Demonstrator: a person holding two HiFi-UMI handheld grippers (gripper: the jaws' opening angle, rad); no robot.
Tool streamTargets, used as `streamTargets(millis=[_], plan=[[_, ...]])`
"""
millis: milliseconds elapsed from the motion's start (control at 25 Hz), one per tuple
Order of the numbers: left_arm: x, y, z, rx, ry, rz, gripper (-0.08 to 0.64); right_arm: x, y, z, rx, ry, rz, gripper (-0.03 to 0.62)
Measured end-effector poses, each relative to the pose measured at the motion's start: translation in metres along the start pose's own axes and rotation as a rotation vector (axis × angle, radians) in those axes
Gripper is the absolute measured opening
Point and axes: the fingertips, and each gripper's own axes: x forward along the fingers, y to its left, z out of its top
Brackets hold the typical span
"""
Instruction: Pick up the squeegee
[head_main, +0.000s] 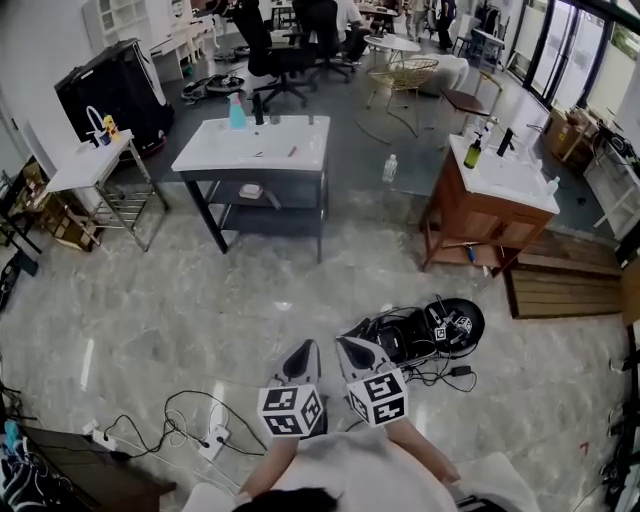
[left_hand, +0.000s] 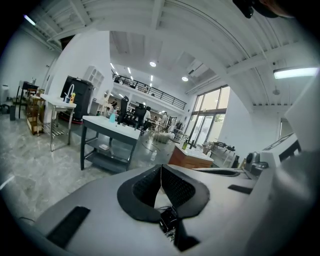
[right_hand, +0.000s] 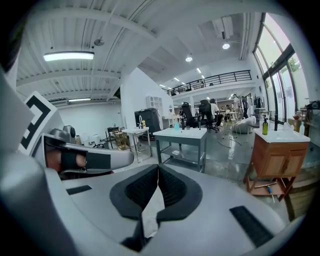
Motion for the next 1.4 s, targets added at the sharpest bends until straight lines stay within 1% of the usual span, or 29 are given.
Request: streamTargets(millis=[240, 440, 600, 760, 1000, 1160, 1400], plan=[[0.035, 0.053, 0.025, 0.007, 0.012, 0.024, 0.026, 0.062, -0.006, 0.023, -0.010, 0.025, 0.003, 0.028], [0.057, 0.091, 0.046, -0.014, 0.024, 0.003, 0.026, 0.107, 0.000, 0.041, -0.005, 0.031, 0.011, 0.028], [0.067, 0.124, 0.063, -0.035, 0.021, 0.010, 0.026, 0.135, 0.001, 0.055, -0.019, 0.043, -0.010, 0.028], [0.079, 0.152, 0.076, -0.035, 0.018, 0.009, 0.026, 0.160, -0.001, 0.069, -0.029, 0.035, -0.037, 0.028], [0.098, 0.169, 0.092, -0.032, 0.024, -0.025, 0.026, 0.184, -0.005, 0.078, -0.028, 0.041, -0.066, 0.028], [0.110, 0.171, 0.099, -0.018, 0.028, -0.048, 0.026, 0.194, -0.013, 0.083, -0.018, 0.038, -0.083, 0.028], [0.125, 0.171, 0.112, 0.003, 0.025, -0.063, 0.026, 0.204, -0.024, 0.090, -0.004, 0.030, -0.093, 0.028]])
